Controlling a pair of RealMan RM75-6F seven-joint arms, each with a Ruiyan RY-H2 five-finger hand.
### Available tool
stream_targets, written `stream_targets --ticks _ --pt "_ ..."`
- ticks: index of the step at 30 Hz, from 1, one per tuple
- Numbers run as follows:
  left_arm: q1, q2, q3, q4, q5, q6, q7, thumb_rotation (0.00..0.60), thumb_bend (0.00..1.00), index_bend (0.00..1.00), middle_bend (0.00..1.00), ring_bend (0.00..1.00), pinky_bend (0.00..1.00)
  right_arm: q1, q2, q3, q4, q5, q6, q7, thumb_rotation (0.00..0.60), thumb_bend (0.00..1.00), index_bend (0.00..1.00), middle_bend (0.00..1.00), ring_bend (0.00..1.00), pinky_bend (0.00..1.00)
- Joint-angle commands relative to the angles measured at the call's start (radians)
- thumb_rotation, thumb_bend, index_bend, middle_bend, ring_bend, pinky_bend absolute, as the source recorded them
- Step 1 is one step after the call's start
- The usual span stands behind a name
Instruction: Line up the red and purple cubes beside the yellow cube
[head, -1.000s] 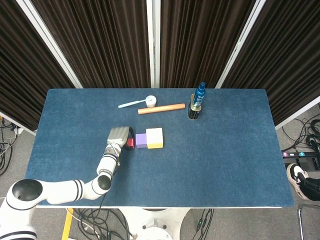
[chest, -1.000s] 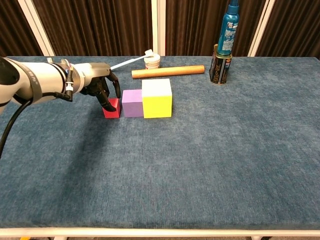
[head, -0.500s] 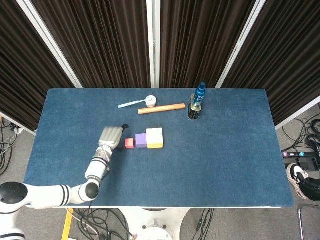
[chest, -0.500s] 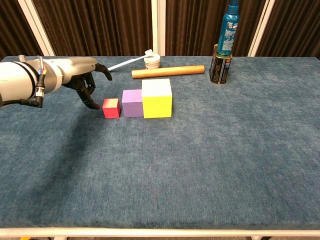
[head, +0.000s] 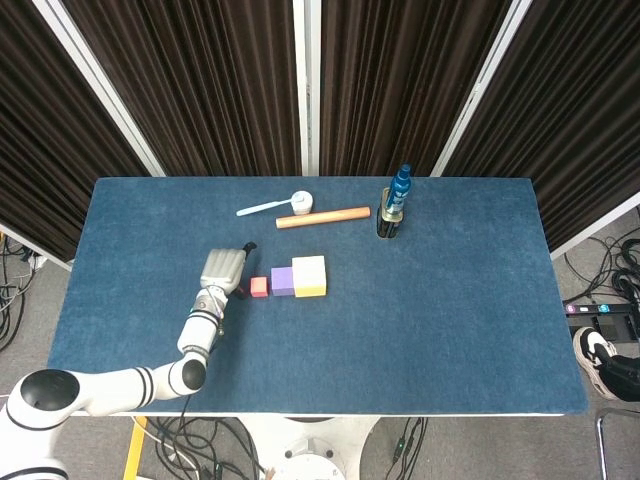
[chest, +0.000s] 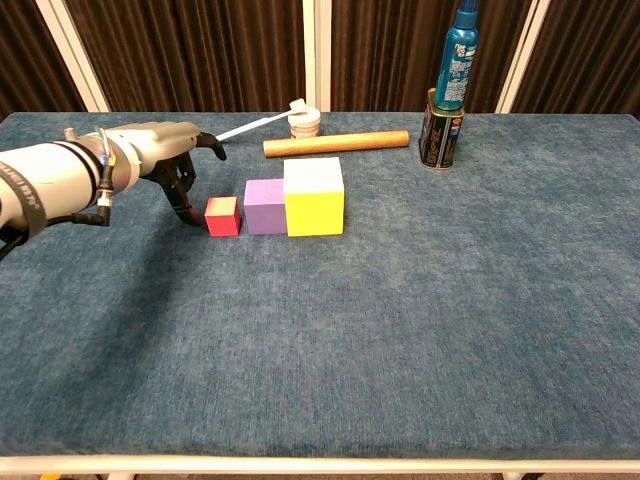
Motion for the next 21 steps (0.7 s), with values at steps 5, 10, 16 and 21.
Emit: stream_targets --ticks 5,10,16,21 --pt "-0.003 -0.017 -0.022 0.025 0.000 -0.021 -0.008 0.600 0.15 0.22 0.88 0.94 0.99 -0.001 0.000 0.000 -0.002 0.001 0.000 -0.001 0.600 0.15 0.00 0.10 0.03 0.11" --pt "-0.008 -0.026 -0.031 0.042 -0.001 -0.033 -0.005 0.600 0.15 0.22 0.88 0.94 0.99 -0.005 0.003 0.000 -0.004 0.004 0.004 -0.004 0.600 0.15 0.00 0.10 0.03 0.11" --pt "-0.001 -0.027 -0.020 0.051 0.024 -0.027 0.003 0.600 0.15 0.22 0.87 0.93 0.99 -0.008 0.005 -0.001 -0.006 0.006 0.005 -0.005 0.600 0.15 0.00 0.10 0.03 0.11" --pt "0.009 -0.021 -0.021 0.065 0.036 -0.037 -0.006 0.600 0.15 0.22 0.87 0.93 0.98 -0.008 0.003 -0.001 -0.006 0.007 0.003 -0.004 0.600 0.15 0.00 0.10 0.03 0.11"
